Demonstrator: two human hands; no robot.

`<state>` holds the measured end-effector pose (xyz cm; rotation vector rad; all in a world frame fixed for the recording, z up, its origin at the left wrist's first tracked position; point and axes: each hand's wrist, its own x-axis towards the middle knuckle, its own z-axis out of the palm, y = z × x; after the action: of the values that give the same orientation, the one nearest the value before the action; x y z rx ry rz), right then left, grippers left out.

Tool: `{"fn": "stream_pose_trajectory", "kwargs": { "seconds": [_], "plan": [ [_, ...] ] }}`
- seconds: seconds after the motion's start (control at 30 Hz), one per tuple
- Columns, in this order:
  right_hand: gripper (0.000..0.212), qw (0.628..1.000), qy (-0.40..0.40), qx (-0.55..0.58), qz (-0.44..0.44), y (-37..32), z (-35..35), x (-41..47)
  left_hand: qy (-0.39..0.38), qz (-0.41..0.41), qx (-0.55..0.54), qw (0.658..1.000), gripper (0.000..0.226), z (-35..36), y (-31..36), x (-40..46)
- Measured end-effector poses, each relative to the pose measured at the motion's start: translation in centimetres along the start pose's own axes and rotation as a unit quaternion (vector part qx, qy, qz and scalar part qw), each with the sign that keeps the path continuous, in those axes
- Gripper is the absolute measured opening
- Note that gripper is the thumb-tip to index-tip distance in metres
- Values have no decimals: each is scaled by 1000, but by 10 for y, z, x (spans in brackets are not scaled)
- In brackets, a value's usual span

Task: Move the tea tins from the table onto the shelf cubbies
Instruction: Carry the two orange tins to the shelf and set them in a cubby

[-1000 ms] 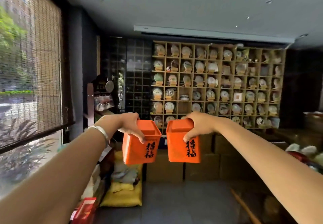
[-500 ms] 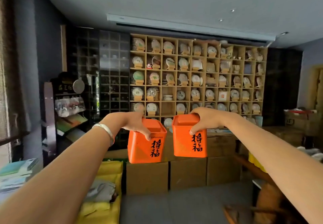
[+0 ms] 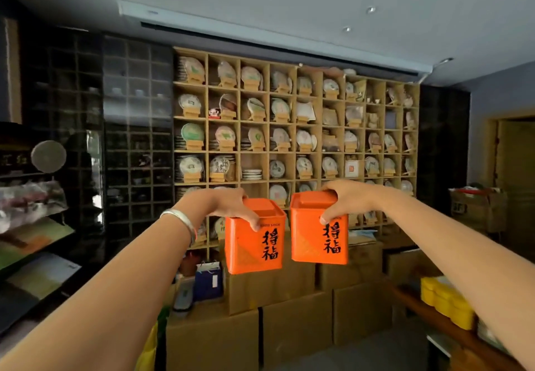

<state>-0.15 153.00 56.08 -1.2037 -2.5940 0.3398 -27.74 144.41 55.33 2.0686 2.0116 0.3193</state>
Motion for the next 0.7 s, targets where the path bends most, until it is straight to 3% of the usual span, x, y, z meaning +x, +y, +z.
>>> {"fn": "stream_pose_trajectory", "kwargs": {
  "seconds": [0.3, 0.7],
  "plan": [
    [77, 1000, -1, 17, 19, 106, 8, 180, -28, 21, -15, 999, 98, 1, -56, 214],
    [77, 1000, -8, 15, 7, 273, -22, 470, 0, 16, -20, 1000, 91, -43, -111, 541]
  ]
}}
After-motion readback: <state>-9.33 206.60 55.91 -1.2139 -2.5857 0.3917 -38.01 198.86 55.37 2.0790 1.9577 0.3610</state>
